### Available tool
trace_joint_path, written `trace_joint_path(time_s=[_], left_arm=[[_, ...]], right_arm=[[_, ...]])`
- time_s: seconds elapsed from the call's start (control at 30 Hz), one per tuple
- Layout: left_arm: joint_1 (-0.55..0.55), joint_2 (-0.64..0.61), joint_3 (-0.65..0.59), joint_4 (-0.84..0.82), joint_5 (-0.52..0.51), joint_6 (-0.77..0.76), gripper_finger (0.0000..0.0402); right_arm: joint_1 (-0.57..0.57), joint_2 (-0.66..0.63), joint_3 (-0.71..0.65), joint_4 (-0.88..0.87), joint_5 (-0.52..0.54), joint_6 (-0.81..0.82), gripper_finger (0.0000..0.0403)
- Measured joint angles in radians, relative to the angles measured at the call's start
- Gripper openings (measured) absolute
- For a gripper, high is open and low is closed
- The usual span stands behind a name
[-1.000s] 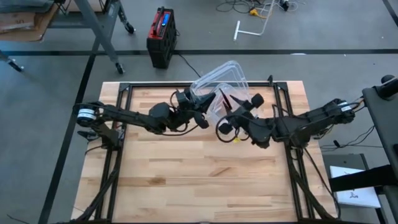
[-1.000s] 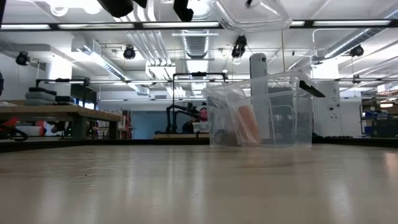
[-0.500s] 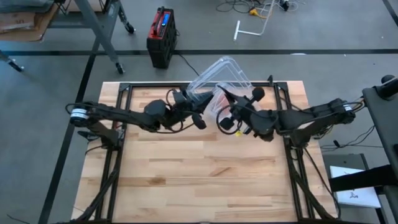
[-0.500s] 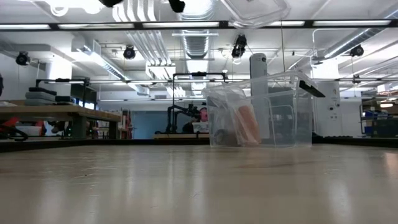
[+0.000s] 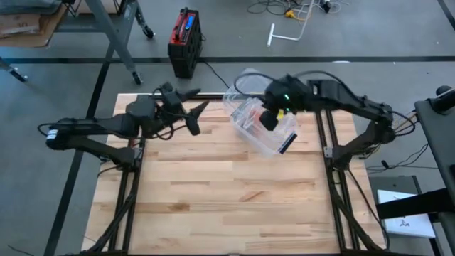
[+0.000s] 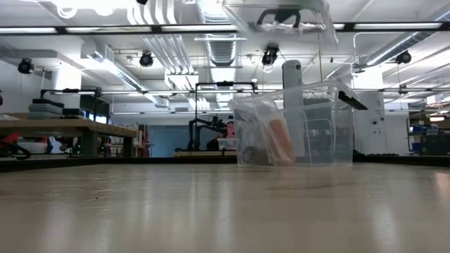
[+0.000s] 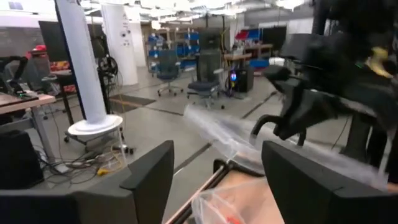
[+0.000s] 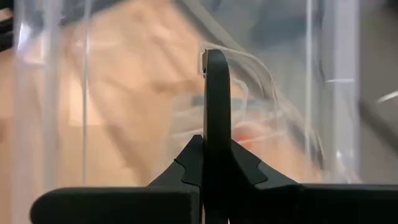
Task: Roll bandage
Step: Close the transparent bin on the table
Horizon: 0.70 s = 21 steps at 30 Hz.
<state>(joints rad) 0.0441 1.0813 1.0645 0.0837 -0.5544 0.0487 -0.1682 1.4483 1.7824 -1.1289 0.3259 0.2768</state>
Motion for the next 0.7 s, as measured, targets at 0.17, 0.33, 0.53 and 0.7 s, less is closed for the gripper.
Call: trace_joint_path(time_s=[0.17, 0.33, 0.53, 0.7], left_arm=[[-0.001, -0.043, -0.023, -0.062, -0.012, 0.015, 0.023], [0.0, -0.046, -0.082, -0.092, -0.016, 0.014, 0.0206], [0.0, -0.051, -0.136, -0.085, -0.016, -0.006, 0.0188], [0.0, -0.065, -0.162, -0.085, -0.016, -0.016, 0.0186]], right_arm=[[-0.122, 0.1, 0.085, -0.095, -0.244, -0.024, 0.0024], [-0.171, 0.216, 0.176, -0.284, -0.27, -0.049, 0.0024], [-0.17, 0.285, 0.19, -0.329, -0.237, -0.052, 0.0024], [-0.152, 0.287, 0.112, -0.301, -0.148, -0.048, 0.0024]])
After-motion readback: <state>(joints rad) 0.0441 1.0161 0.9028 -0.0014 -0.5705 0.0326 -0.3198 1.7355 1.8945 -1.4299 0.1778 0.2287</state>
